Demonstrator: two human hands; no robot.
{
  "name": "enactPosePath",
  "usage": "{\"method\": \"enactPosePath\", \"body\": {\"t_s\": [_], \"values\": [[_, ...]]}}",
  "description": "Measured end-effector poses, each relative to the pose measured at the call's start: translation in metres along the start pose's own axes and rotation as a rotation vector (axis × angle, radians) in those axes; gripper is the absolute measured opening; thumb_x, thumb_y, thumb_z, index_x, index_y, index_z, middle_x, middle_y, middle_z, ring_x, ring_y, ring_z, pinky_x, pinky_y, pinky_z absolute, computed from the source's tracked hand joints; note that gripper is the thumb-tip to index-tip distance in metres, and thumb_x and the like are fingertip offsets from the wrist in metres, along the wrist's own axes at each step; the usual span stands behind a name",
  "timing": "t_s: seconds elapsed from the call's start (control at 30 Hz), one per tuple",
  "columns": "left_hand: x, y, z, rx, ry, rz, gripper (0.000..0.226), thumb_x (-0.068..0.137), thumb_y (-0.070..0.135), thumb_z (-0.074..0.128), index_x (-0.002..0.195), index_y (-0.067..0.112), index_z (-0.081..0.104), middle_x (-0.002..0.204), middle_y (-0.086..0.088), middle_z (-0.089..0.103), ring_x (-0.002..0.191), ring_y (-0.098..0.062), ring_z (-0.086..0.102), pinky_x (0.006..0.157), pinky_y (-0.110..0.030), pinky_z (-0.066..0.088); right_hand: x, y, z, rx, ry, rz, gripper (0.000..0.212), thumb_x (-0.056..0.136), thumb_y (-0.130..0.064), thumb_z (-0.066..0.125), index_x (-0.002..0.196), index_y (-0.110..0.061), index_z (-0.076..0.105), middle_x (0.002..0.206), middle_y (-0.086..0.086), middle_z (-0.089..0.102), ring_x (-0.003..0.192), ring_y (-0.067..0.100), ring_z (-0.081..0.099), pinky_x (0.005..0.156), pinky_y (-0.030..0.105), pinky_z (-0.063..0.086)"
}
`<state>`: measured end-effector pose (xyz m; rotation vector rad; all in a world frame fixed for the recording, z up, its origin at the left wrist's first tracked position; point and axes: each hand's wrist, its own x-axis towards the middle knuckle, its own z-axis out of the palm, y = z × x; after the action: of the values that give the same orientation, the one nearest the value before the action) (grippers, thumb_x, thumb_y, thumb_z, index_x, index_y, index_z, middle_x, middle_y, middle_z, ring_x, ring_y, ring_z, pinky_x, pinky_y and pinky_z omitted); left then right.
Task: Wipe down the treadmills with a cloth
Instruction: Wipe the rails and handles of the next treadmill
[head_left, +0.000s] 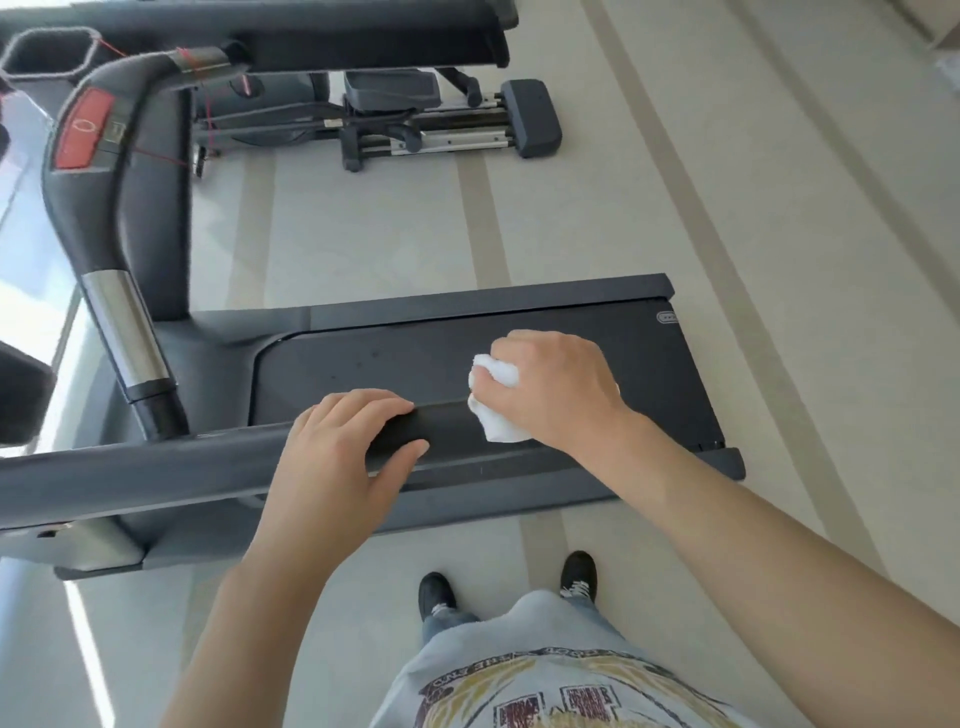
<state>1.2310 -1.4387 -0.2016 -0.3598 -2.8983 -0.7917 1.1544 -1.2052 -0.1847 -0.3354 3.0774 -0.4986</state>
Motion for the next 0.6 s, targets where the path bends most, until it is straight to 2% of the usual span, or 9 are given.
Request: {"method": "enactPosePath", "body": {"t_s": [0.1, 0.17, 0.23, 0.33, 0.4, 0.47, 0.53, 0.6], "values": [[0.019, 0.031, 0.018, -0.023, -0.057, 0.017, 0.027, 0.098, 0.038, 0.072, 0.120, 0.024, 0.071, 0.118, 0.015, 0.067, 0.109, -0.015, 0.061, 0.096, -0.043, 0.053, -0.010, 0.041, -0.011, 0.209, -0.010, 0.105, 0.044, 0.082, -0.044, 0.057, 0.058, -0.017, 0.032, 0.060, 0.006, 0.036, 0.054, 0.017, 0.031, 0.053, 0.031, 0.025], [0.032, 0.048, 0.026, -0.033, -0.085, 0.002, 0.023, 0.099, 0.039, 0.069, 0.119, 0.027, 0.073, 0.114, 0.016, 0.068, 0.105, -0.014, 0.061, 0.091, -0.040, 0.055, -0.021, 0.070, -0.012, 0.498, -0.048, 0.194, 0.040, 0.083, -0.045, 0.053, 0.063, -0.012, 0.043, 0.068, 0.013, 0.049, 0.062, 0.024, 0.039, 0.057, 0.034, 0.033], [0.044, 0.065, 0.033, -0.039, -0.092, -0.012, 0.019, 0.102, 0.038, 0.064, 0.116, 0.029, 0.074, 0.110, 0.018, 0.069, 0.102, -0.011, 0.062, 0.086, -0.035, 0.056, -0.030, 0.091, -0.007, 0.665, -0.068, 0.255, 0.043, 0.089, -0.046, 0.053, 0.072, -0.008, 0.047, 0.072, 0.013, 0.054, 0.069, 0.029, 0.046, 0.060, 0.036, 0.038], [0.055, 0.085, 0.053, 0.012, -0.068, -0.023, 0.020, 0.106, 0.037, 0.054, 0.106, 0.033, 0.074, 0.100, 0.019, 0.069, 0.087, -0.007, 0.061, 0.070, -0.028, 0.053, -0.034, 0.097, 0.003, 0.653, -0.014, 0.220, 0.040, 0.094, -0.043, 0.049, 0.071, -0.010, 0.044, 0.071, 0.007, 0.056, 0.067, 0.026, 0.050, 0.060, 0.043, 0.047], [0.059, 0.093, 0.067, 0.139, 0.024, -0.090, 0.034, 0.106, 0.039, 0.045, 0.085, 0.030, 0.070, 0.081, 0.013, 0.068, 0.070, -0.013, 0.058, 0.054, -0.033, 0.048, -0.028, 0.087, 0.005, 0.590, 0.017, 0.151, 0.040, 0.092, -0.046, 0.047, 0.070, -0.013, 0.045, 0.070, 0.005, 0.055, 0.066, 0.027, 0.052, 0.059, 0.043, 0.048], [0.062, 0.097, 0.075, 0.230, 0.135, -0.157, 0.046, 0.104, 0.038, 0.041, 0.066, 0.021, 0.059, 0.062, 0.006, 0.057, 0.058, -0.019, 0.049, 0.043, -0.037, 0.037, -0.016, 0.077, 0.005, 0.502, 0.017, 0.064, 0.041, 0.089, -0.049, 0.049, 0.066, -0.016, 0.045, 0.067, 0.002, 0.050, 0.062, 0.023, 0.049, 0.054, 0.037, 0.043], [0.063, 0.099, 0.077, 0.263, 0.206, -0.163, 0.046, 0.102, 0.032, 0.044, 0.059, 0.017, 0.052, 0.055, 0.003, 0.046, 0.052, -0.022, 0.043, 0.041, -0.034, 0.029, 0.003, 0.071, 0.004, 0.469, -0.079, 0.009, 0.043, 0.089, -0.045, 0.057, 0.061, -0.016, 0.043, 0.061, 0.000, 0.048, 0.058, 0.019, 0.044, 0.052, 0.033, 0.036], [0.063, 0.099, 0.078, 0.284, 0.238, -0.162, 0.045, 0.099, 0.028, 0.046, 0.057, 0.015, 0.050, 0.053, 0.002, 0.042, 0.050, -0.023, 0.040, 0.041, -0.035, 0.028, 0.022, 0.073, 0.005, 0.545, -0.264, -0.021, 0.042, 0.089, -0.041, 0.061, 0.061, -0.013, 0.048, 0.059, 0.002, 0.051, 0.058, 0.018, 0.043, 0.054, 0.033, 0.036]]}}
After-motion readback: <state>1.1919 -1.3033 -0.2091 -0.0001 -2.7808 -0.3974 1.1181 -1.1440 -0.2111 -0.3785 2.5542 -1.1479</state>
